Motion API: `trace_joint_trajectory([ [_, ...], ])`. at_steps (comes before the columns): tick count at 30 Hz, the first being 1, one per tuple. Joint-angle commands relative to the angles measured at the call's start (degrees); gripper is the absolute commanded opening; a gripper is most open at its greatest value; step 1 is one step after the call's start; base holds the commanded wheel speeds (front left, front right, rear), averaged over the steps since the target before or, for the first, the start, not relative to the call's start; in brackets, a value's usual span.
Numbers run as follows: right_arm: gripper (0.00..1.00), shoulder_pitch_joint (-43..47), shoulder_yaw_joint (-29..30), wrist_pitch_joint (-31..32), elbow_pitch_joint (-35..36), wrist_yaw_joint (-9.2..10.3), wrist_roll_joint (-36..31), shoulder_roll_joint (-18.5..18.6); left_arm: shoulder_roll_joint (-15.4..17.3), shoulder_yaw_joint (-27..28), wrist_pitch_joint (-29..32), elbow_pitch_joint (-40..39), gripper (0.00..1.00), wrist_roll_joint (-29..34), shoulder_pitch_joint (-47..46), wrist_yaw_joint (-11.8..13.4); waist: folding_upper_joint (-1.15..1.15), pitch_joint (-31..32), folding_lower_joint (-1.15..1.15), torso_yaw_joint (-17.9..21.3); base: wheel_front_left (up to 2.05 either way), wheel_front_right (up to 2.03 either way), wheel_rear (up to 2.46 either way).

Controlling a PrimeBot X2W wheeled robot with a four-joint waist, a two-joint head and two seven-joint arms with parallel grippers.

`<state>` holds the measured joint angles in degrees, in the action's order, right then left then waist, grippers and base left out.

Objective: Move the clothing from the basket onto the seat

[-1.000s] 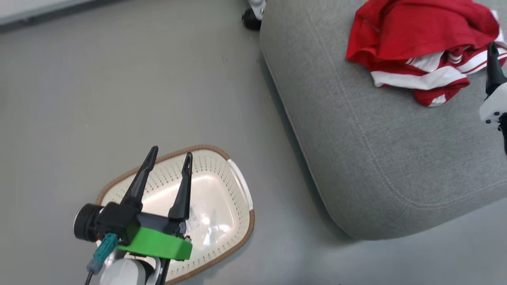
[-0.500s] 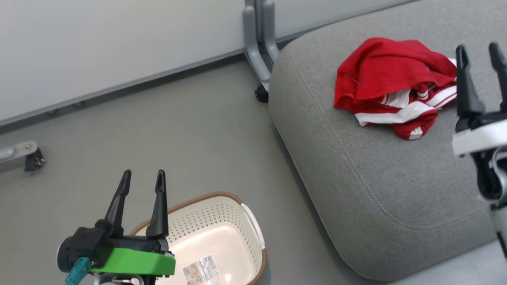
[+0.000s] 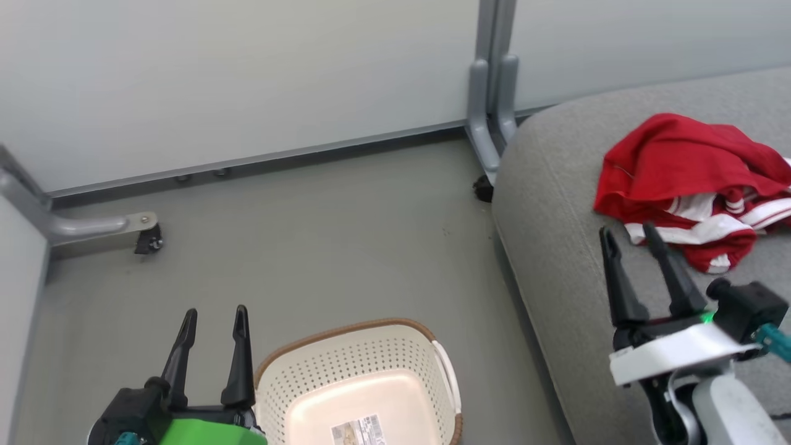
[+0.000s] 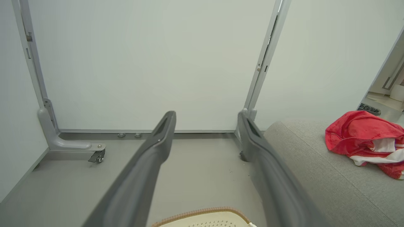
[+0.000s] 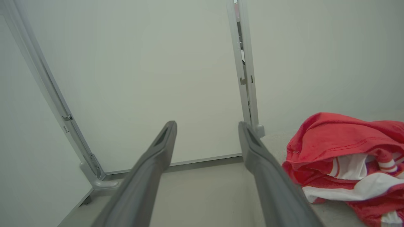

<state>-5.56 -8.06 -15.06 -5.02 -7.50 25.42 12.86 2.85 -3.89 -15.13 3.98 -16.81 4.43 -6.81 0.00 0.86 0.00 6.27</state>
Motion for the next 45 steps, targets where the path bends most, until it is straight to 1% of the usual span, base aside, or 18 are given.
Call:
trace_joint_trajectory([
  [1,1.00,1.7,0.3,-0.2,0.2,0.02,-0.7,-0.8,0.1,-0.2,0.0,0.5,1.00,0.4,1.2,0.3,0.00,2.3,0.00,-3.1,0.00,0.00,0.00],
  [5,1.00,4.4,-0.4,-0.2,-1.2,0.02,-3.4,-2.3,0.1,-0.7,0.0,1.6,1.00,1.2,2.1,1.2,0.00,3.0,0.00,-4.2,0.00,0.00,0.00],
  [14,1.00,6.9,-1.1,-0.2,-3.6,0.02,-6.2,-4.1,0.1,-0.3,0.0,2.9,1.00,0.5,3.3,1.5,0.00,3.7,0.00,-5.1,0.00,0.00,0.00],
  [24,1.00,6.2,-0.8,-0.2,-4.3,0.02,-5.6,-4.4,0.1,0.0,0.0,2.6,1.00,1.6,3.4,1.7,0.00,3.6,0.00,-4.6,0.00,0.00,0.00],
  [33,1.00,5.8,-0.1,-0.2,-4.5,0.02,-5.6,-4.6,0.1,1.3,0.0,1.4,1.00,-0.1,3.4,1.5,0.00,3.3,0.00,-4.3,0.00,0.00,0.00],
  [40,1.00,5.6,0.2,-0.2,-4.5,0.02,-5.4,-4.6,0.1,1.9,0.0,1.6,1.00,1.2,2.9,2.2,0.00,3.1,0.00,-4.4,0.00,0.00,0.00],
  [45,1.00,5.5,0.1,-0.2,-4.6,0.02,-5.3,-4.6,0.1,2.2,0.0,2.2,1.00,0.1,2.5,1.8,0.00,3.1,0.00,-4.5,0.00,0.00,0.00],
])
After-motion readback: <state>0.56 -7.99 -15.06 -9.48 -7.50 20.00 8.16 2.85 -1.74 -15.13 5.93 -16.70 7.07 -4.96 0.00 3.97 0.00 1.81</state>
